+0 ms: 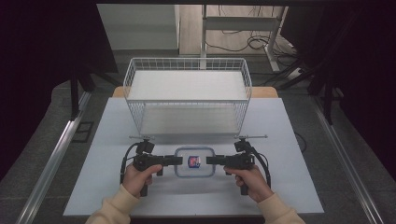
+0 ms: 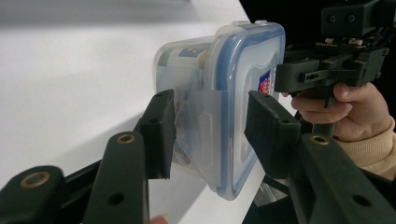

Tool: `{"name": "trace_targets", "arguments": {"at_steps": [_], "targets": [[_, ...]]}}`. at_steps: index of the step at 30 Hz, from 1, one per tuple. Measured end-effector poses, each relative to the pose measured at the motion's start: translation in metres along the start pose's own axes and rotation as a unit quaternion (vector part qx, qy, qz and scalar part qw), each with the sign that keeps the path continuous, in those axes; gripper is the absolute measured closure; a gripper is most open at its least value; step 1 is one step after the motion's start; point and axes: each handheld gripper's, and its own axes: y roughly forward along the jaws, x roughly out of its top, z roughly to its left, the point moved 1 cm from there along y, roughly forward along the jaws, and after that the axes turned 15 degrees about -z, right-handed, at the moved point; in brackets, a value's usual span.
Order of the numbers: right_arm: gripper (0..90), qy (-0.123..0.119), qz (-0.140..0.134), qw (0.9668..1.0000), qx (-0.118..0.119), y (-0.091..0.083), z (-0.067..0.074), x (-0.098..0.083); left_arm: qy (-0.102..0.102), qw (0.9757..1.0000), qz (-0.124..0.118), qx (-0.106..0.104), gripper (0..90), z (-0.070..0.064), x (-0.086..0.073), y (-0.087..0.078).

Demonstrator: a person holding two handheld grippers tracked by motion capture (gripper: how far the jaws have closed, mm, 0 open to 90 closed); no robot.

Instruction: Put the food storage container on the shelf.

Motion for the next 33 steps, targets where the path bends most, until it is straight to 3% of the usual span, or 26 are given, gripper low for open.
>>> {"name": "trace_targets", "arguments": {"at_steps": [11, 18, 22, 33], "targets": [[50.8, -0.035, -0.019, 0.9992, 0.006, 0.0, 0.024, 0.04, 0.028, 0.9994, -0.019, -0.006, 53.7, -0.015, 0.041, -0.01], [50.8, -0.062, -0.039, 0.9972, 0.012, -0.002, 0.042, 0.076, 0.046, 0.998, -0.042, -0.015, 53.9, -0.029, 0.076, -0.016], [50.8, -0.068, -0.044, 0.9967, 0.014, -0.003, 0.047, 0.089, 0.056, 0.9971, -0.048, -0.016, 53.9, -0.034, 0.088, -0.017], [50.6, -0.094, -0.054, 0.9941, 0.009, -0.006, 0.066, 0.128, 0.067, 0.9955, -0.063, -0.023, 53.7, -0.046, 0.124, -0.019]]}}
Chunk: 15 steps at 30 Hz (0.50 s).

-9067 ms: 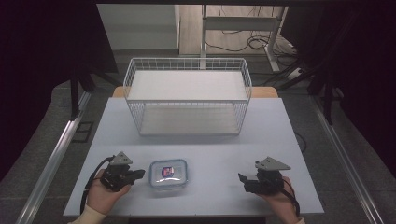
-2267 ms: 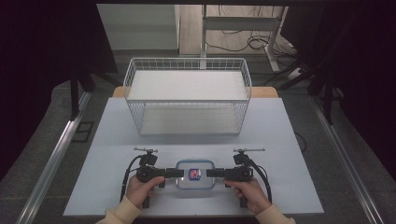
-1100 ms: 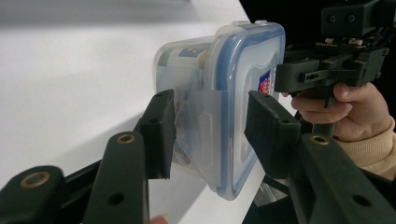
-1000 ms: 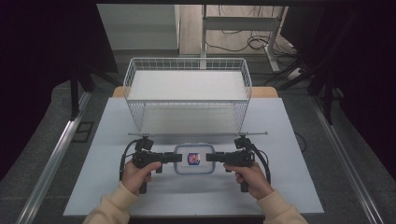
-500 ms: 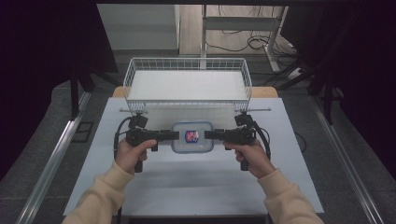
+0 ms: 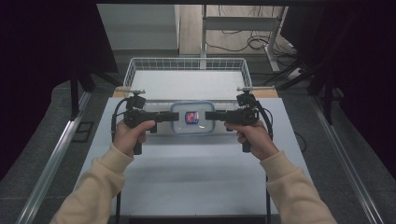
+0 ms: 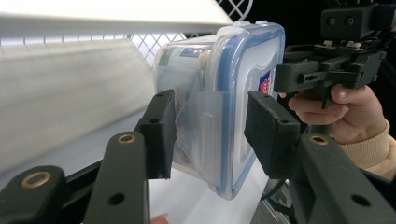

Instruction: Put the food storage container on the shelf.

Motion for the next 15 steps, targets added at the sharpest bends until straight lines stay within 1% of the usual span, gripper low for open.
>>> {"name": "trace_targets", "arguments": {"at_steps": [5, 8, 11, 15], "targets": [[50.7, -0.018, -0.002, 0.9998, -0.007, 0.002, 0.007, 0.02, 0.003, 0.9999, -0.005, -0.013, 53.7, 0.002, 0.019, 0.001], [50.6, -0.025, -0.004, 0.9996, -0.012, 0.005, 0.009, 0.032, 0.003, 0.9998, -0.008, -0.017, 53.7, 0.005, 0.03, 0.004], [50.7, -0.027, -0.007, 0.9995, -0.015, 0.009, 0.008, 0.043, 0.006, 0.9997, -0.009, -0.02, 53.6, 0.008, 0.041, 0.007], [51.0, -0.025, -0.008, 0.9995, -0.015, 0.016, 0.005, 0.056, 0.001, 0.9997, -0.007, -0.026, 53.7, 0.017, 0.057, 0.012]]}}
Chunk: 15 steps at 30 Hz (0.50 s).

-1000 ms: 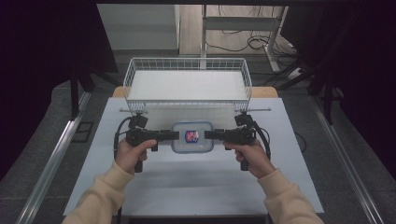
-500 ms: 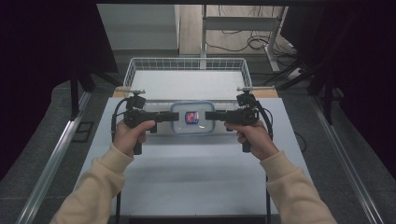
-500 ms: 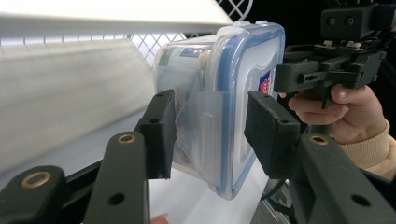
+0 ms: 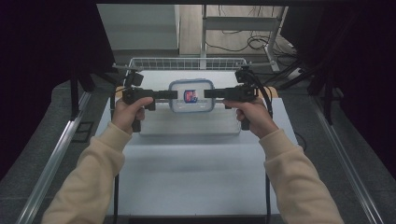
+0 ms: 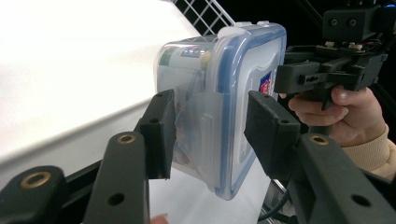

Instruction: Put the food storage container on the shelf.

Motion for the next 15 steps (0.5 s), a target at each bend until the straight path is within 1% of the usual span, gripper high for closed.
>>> {"name": "trace_targets", "arguments": {"at_steps": [4, 8, 10, 12, 15], "targets": [[51.1, 0.0, -0.001, 1.0, -0.002, 0.01, -0.006, 0.013, -0.006, 1.0, -0.001, 0.001, 53.6, 0.01, 0.013, 0.006], [51.0, 0.005, 0.0, 1.0, 0.003, 0.019, -0.016, 0.024, 0.003, 1.0, 0.0, 0.007, 53.6, 0.016, 0.026, 0.011], [51.0, 0.01, -0.001, 0.9999, 0.006, 0.024, -0.02, 0.027, 0.003, 1.0, 0.003, 0.008, 53.6, 0.02, 0.032, 0.013], [51.0, 0.016, -0.006, 0.9998, 0.008, 0.029, -0.024, 0.03, -0.001, 1.0, 0.002, 0.009, 53.8, 0.024, 0.036, 0.016], [50.1, 0.019, -0.004, 0.9998, 0.003, 0.036, -0.029, 0.035, -0.004, 0.9998, 0.004, 0.017, 53.8, 0.029, 0.039, 0.019]]}}
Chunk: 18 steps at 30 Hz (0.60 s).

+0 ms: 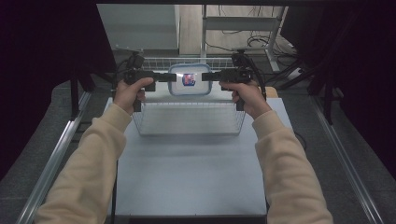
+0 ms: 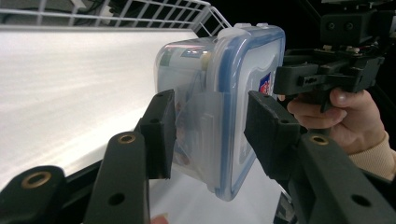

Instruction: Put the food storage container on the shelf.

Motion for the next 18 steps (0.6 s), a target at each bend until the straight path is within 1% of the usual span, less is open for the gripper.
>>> {"name": "trace_targets", "arguments": {"at_steps": [2, 5, 8, 9, 10, 12, 13, 16, 18], "targets": [[49.9, -0.003, 0.004, 1.0, 0.001, 0.005, -0.004, 0.002, -0.003, 1.0, 0.003, 0.001, 53.8, 0.004, 0.001, 0.002], [49.9, 0.01, 0.009, 0.9999, 0.001, 0.01, -0.013, 0.002, -0.019, 0.9998, 0.005, 0.005, 54.0, 0.011, 0.001, 0.008], [49.8, 0.021, 0.012, 0.9997, -0.006, 0.013, -0.02, 0.001, -0.024, 0.9996, 0.011, 0.01, 53.7, 0.016, -0.001, 0.014], [49.7, 0.021, 0.013, 0.9997, -0.01, 0.014, -0.022, 0.001, -0.026, 0.9995, 0.011, 0.013, 53.4, 0.018, -0.001, 0.016], [49.3, 0.022, 0.015, 0.9995, -0.014, 0.015, -0.023, 0.001, -0.031, 0.9994, 0.01, 0.011, 53.4, 0.019, -0.001, 0.017], [48.8, 0.033, 0.017, 0.9992, -0.018, 0.017, -0.025, 0.001, -0.04, 0.9991, 0.009, 0.01, 53.6, 0.023, 0.0, 0.018], [48.7, 0.033, 0.019, 0.9991, -0.02, 0.018, -0.026, 0.001, -0.048, 0.9988, 0.009, 0.008, 53.7, 0.025, 0.001, 0.019], [48.5, 0.052, 0.024, 0.9982, -0.02, 0.022, -0.031, 0.003, -0.064, 0.9979, 0.006, 0.007, 54.0, 0.03, 0.002, 0.022], [48.2, 0.067, 0.023, 0.9973, -0.022, 0.024, -0.035, 0.003, -0.075, 0.9971, 0.004, 0.011, 53.9, 0.033, 0.003, 0.024]]}}
